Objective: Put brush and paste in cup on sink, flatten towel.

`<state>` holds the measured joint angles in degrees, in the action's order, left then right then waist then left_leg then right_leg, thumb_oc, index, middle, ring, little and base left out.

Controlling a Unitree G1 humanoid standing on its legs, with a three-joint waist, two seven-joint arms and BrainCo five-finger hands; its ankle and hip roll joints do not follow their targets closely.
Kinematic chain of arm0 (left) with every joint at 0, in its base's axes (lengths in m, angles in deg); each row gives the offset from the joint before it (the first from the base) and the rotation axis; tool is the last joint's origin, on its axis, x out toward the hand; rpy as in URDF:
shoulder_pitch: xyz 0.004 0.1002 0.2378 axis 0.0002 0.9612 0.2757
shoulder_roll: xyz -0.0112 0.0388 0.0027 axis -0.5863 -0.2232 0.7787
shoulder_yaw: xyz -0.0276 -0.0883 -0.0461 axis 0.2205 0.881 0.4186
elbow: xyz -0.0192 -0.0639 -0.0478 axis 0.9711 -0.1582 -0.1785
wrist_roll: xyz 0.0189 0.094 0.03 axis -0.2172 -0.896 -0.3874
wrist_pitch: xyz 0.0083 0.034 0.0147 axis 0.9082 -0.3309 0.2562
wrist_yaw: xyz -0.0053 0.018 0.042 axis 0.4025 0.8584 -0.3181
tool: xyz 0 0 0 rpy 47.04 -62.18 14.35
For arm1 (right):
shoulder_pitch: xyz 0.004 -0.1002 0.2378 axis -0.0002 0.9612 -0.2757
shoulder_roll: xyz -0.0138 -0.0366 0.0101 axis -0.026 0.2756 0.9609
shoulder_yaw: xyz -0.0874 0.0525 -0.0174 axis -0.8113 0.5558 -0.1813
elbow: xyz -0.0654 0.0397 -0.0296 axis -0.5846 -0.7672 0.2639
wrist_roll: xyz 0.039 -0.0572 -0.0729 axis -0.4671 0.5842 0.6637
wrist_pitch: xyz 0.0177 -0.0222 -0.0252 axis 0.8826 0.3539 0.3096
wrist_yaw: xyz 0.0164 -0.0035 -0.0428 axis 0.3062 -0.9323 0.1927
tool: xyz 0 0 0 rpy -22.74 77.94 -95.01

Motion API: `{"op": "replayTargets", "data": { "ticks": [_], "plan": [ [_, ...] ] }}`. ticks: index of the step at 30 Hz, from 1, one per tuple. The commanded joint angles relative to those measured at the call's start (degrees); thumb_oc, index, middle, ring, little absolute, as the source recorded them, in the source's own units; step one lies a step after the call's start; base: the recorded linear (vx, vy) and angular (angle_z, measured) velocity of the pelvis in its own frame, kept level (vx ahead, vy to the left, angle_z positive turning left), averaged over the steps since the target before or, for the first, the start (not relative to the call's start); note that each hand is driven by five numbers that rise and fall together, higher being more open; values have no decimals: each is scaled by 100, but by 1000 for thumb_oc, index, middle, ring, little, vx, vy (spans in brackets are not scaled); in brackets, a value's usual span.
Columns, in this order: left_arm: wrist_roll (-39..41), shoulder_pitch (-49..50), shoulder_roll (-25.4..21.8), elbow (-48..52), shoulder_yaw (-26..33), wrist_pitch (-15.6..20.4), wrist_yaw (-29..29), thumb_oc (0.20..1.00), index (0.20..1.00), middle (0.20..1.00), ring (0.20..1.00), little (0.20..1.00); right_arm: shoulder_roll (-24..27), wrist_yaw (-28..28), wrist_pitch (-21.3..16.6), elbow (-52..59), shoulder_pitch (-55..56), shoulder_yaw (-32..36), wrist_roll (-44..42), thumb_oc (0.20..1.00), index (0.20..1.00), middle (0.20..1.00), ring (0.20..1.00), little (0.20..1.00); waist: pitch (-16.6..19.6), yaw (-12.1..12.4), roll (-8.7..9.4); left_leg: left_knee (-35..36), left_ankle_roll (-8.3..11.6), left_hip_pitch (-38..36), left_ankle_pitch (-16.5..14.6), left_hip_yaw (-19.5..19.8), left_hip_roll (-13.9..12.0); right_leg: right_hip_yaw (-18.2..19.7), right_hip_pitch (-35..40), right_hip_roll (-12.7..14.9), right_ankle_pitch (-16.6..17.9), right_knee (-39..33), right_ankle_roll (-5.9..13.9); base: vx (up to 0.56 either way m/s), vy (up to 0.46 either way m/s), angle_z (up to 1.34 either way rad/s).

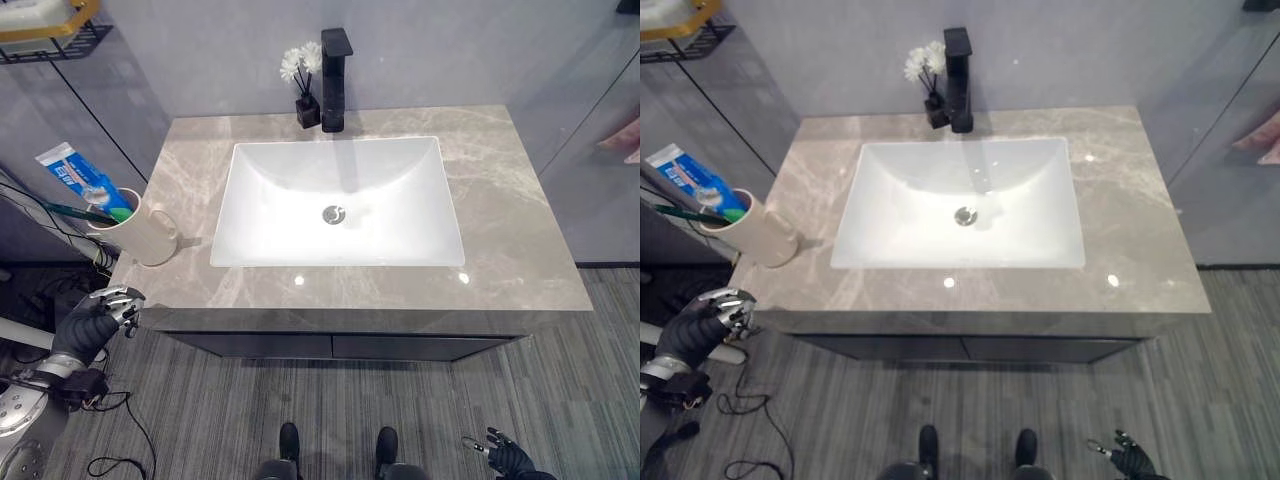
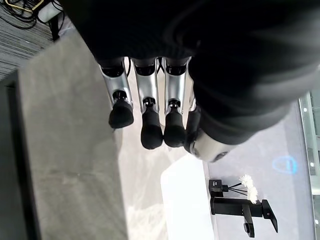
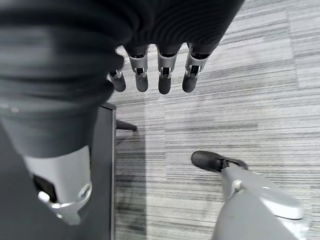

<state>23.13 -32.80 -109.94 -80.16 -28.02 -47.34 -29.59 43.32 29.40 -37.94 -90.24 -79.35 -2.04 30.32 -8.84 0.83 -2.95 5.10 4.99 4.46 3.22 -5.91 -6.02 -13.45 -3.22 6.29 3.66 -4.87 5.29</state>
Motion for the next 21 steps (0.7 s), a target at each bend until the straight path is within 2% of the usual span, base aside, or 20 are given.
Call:
{"op": "replayTargets", "data": {
  "ticks": [1, 21],
  "plan": [
    [-191, -335, -288, -205, 423, 351, -188, 200, 200, 200, 200, 200, 109, -133, -107, -143, -432, -89, 117, 1000, 1000, 1000, 1000, 1000, -130, -80, 186, -10, -12, 143, 162, -195, -69, -22, 54, 414, 271, -13, 319, 6, 21, -3],
    [-460, -851, -504, -463, 319, 296, -506, 200, 200, 200, 200, 200, 32, -374, 60, -314, -827, -176, 88, 1000, 1000, 1000, 1000, 1000, -384, -56, 274, -10, -94, 437, 146, -112, 66, -32, -153, 552, 429, -13, 391, 15, 16, -1]
  ]
}}
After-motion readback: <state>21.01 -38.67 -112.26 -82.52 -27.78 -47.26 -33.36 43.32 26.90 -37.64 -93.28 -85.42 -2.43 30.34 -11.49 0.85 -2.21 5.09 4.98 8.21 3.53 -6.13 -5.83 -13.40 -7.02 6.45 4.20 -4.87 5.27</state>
